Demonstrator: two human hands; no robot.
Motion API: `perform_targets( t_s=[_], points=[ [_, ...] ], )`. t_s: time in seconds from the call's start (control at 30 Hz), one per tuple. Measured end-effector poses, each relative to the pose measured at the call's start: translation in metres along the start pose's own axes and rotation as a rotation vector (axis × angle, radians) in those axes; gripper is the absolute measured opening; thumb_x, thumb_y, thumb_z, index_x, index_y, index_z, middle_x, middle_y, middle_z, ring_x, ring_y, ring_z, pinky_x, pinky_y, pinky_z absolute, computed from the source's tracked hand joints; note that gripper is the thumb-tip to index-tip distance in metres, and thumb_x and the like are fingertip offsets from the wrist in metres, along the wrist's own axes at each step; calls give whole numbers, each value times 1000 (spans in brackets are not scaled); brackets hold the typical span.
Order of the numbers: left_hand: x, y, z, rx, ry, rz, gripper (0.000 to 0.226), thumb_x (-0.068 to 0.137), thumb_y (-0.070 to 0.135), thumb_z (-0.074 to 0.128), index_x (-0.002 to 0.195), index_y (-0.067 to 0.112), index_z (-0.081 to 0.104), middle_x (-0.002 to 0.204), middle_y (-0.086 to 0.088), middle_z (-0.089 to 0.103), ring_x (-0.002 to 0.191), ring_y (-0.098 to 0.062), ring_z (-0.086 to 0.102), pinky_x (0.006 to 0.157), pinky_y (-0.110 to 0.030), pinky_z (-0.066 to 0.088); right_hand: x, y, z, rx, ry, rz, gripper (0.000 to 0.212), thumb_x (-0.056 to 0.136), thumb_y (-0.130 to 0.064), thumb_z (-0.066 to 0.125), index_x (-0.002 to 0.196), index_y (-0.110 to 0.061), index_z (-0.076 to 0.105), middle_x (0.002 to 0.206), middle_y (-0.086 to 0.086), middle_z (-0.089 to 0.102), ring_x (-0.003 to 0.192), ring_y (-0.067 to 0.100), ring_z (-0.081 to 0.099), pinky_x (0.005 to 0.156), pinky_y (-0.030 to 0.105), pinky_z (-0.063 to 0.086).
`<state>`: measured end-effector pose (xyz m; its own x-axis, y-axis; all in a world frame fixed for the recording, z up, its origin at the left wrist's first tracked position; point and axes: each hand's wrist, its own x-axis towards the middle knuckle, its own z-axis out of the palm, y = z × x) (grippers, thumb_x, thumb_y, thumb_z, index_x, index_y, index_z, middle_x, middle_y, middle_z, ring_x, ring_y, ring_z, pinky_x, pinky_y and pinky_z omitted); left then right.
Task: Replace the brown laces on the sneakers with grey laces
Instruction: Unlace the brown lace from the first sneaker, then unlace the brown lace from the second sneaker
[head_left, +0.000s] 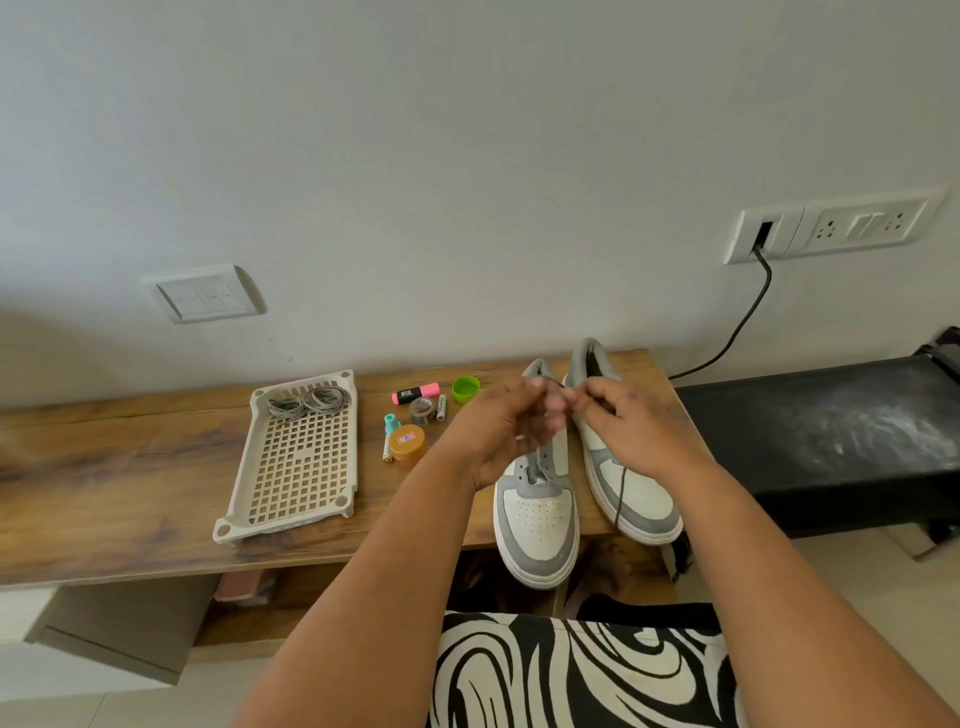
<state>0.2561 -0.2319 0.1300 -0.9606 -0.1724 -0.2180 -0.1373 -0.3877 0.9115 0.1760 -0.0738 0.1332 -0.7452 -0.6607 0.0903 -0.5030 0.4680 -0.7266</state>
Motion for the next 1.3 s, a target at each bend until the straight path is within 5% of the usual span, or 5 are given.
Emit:
perform_targets(
  t_s=[0.27, 0.53, 0.7, 0.93, 1.3],
  points=[
    [-11, 43, -59, -1143, -109, 439, 38, 103, 26, 41, 69, 13, 55, 57, 2, 51, 48, -12, 52, 64, -30, 57, 4, 29, -6, -384, -527, 378, 14, 101, -20, 49, 102, -14, 62, 97, 9, 70, 81, 15, 63, 80, 34, 52],
    [2, -10, 10, 767, -147, -22, 48, 83, 38, 77, 121, 25, 51, 78, 7, 55, 64, -4, 48, 57, -15, 48, 19, -29, -6, 1068, 178, 240, 25, 105, -9, 34, 95, -4, 57, 64, 8, 57, 74, 25, 70, 68, 30, 60],
    [13, -6, 18, 324, 19, -9, 35, 106, 29, 41, 73, 18, 47, 51, 11, 34, 44, -5, 25, 41, -18, 19, 19, -12, -7, 908, 216, 213, 22, 93, 4, 51, 98, -14, 61, 81, 4, 54, 70, 12, 55, 65, 25, 47],
    [9, 17, -3, -390, -21, 54, 50, 102, 49, 36, 62, 19, 38, 44, 7, 24, 34, -5, 18, 35, -18, 13, 7, 20, 27, 302, -657, 239, 17, 90, -22, 68, 107, -25, 68, 105, -2, 67, 86, 9, 57, 69, 24, 43],
    [-19, 50, -60, -120, -188, 1, 55, 89, 66, 36, 66, 18, 26, 52, 5, 15, 40, -7, 13, 40, -20, 10, 23, -28, 99, 223, -423, 183, 46, 89, -41, 68, 126, -36, 42, 87, 1, 62, 71, 8, 63, 65, 24, 51]
  ],
)
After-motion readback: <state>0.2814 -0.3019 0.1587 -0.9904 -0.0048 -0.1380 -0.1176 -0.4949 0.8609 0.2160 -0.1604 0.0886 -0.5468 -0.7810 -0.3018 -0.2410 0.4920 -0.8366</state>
